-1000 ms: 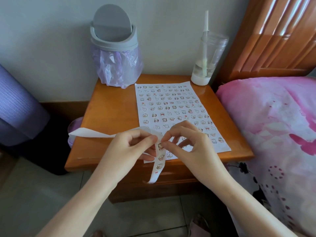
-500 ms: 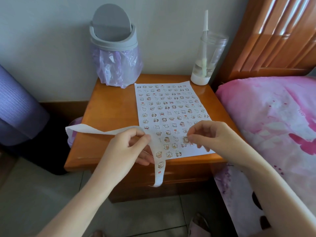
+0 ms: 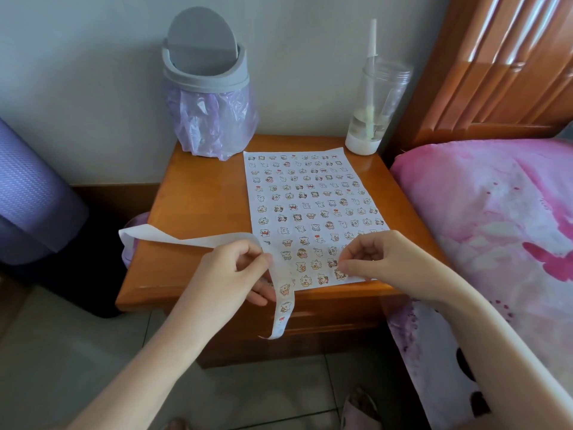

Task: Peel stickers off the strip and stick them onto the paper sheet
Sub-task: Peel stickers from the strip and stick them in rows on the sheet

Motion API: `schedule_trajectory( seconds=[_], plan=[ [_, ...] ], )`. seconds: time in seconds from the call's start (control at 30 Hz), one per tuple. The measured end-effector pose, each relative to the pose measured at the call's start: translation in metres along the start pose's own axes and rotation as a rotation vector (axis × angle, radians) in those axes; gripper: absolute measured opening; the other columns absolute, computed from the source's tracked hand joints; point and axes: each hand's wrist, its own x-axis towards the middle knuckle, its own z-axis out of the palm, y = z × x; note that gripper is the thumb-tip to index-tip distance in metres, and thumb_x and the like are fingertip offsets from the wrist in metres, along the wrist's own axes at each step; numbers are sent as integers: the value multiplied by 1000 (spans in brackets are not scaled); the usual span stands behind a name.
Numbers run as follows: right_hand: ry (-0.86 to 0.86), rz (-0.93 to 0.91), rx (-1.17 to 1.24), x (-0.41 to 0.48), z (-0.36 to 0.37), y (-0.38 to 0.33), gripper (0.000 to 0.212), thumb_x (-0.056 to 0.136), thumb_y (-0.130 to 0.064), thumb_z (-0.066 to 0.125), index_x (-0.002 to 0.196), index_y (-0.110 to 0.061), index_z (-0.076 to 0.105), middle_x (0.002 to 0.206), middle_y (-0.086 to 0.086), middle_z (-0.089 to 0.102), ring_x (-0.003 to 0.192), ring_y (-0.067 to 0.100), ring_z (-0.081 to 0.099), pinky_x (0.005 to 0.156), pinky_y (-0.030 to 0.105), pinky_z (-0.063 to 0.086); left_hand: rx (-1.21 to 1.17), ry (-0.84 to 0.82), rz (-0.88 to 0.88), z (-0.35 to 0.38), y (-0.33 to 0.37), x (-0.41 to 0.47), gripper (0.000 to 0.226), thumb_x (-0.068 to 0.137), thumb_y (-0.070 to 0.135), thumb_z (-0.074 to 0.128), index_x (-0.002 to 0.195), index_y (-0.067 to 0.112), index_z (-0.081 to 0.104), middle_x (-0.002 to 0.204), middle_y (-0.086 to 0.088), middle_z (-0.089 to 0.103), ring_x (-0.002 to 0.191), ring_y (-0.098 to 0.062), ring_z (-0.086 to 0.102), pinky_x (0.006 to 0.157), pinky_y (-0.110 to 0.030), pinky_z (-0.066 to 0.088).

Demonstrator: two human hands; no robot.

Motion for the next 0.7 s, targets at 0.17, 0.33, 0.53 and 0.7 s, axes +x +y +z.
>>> schedule_trajectory(
  seconds=[0.17,0.33,0.53,0.7],
  plan=[
    [-2,-8,-11,1,1,0,7,80,-23,71,86,-19,71,81,-5,71,67,0,61,62,10,48,1,3,-2,0,-1,1,13,92,20,54,95,10,63,85,3,74,64,-15,72,62,-34,61],
    [28,-18,-18,-1,3,0,5,80,-23,72,83,-20,71,80,-3,71,67,2,61,64,13,48,22,0,-2,0,-2,2,14,92,22,55,97,12,62,89,6,72,64,-14,72,60,-29,60],
    [62,-42,-47,-1,6,1,3,79,-24,72,80,-22,71,77,-5,70,64,0,59,62,12,48,17,5,-3,0,-3,2,13,92,22,54,97,12,62,86,5,73,63,-15,72,62,-34,61],
    [89,-59,-69,0,8,3,3,78,-23,73,80,-21,71,77,-3,70,64,1,59,61,12,47,28,4,-1,0,-2,2,12,92,22,54,96,13,62,86,7,72,63,-13,72,60,-30,60]
  ],
)
